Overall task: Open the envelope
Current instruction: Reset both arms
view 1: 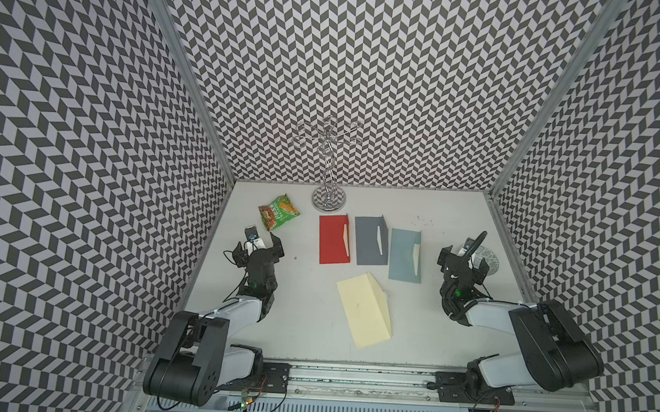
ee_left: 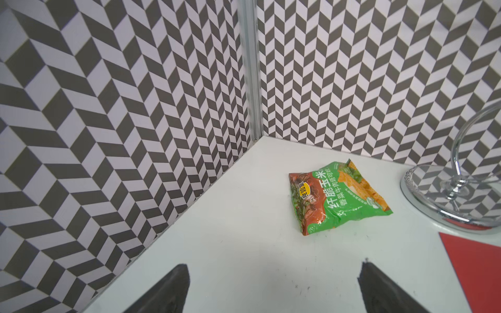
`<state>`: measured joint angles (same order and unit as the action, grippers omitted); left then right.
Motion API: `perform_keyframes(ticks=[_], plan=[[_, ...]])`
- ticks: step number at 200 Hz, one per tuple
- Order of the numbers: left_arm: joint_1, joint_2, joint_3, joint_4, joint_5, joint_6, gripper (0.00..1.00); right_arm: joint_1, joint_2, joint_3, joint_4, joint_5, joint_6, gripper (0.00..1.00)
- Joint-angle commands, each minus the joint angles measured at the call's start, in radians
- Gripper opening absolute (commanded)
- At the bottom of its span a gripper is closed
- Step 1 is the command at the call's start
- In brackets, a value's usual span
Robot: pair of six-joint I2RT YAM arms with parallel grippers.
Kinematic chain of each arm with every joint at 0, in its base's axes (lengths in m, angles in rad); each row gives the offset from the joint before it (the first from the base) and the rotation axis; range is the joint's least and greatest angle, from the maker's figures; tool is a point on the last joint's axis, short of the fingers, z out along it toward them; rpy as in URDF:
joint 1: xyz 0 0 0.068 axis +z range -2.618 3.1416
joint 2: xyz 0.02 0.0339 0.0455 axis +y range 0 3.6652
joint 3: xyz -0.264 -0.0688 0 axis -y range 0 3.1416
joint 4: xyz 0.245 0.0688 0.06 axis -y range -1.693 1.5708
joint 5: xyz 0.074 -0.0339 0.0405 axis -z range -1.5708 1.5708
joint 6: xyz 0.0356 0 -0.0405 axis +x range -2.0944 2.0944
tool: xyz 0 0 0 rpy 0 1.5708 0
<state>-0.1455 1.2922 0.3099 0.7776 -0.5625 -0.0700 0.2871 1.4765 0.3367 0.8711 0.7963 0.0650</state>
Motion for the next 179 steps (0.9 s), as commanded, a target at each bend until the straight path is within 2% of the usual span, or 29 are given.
perform_keyframes(ticks=[1,18,37,51,89,103,117,135,157,168,179], plan=[[0.013,0.023,-0.015,0.127,0.043,0.078,1.00,-0.016,0.035,-0.064,0.395,-0.094,-0.123,1.00],[0.027,0.029,-0.060,0.227,0.082,0.089,1.00,-0.019,0.101,-0.100,0.595,-0.119,-0.189,1.00],[0.030,0.063,-0.100,0.354,0.135,0.127,1.00,-0.019,0.070,-0.104,0.543,-0.120,-0.167,1.00],[0.033,0.067,-0.073,0.296,0.172,0.135,0.99,-0.021,0.069,-0.100,0.532,-0.123,-0.161,1.00],[0.032,0.067,-0.076,0.300,0.269,0.172,0.99,-0.021,0.087,-0.107,0.592,-0.139,-0.179,1.00],[0.032,0.068,-0.077,0.311,0.327,0.153,0.98,-0.033,0.078,-0.107,0.577,-0.216,-0.184,1.00],[0.038,0.089,-0.122,0.452,0.439,0.157,0.99,-0.042,0.068,-0.131,0.563,-0.256,-0.183,1.00],[0.060,0.146,-0.102,0.451,0.437,0.128,0.99,-0.051,0.065,-0.149,0.574,-0.292,-0.182,1.00],[0.074,0.240,-0.132,0.594,0.522,0.150,0.99,-0.094,0.049,-0.156,0.548,-0.410,-0.157,1.00],[0.075,0.276,-0.141,0.667,0.518,0.152,1.00,-0.132,0.043,-0.166,0.545,-0.490,-0.135,0.98],[0.078,0.259,-0.123,0.611,0.503,0.139,1.00,-0.162,0.051,-0.176,0.527,-0.555,-0.114,0.96]])
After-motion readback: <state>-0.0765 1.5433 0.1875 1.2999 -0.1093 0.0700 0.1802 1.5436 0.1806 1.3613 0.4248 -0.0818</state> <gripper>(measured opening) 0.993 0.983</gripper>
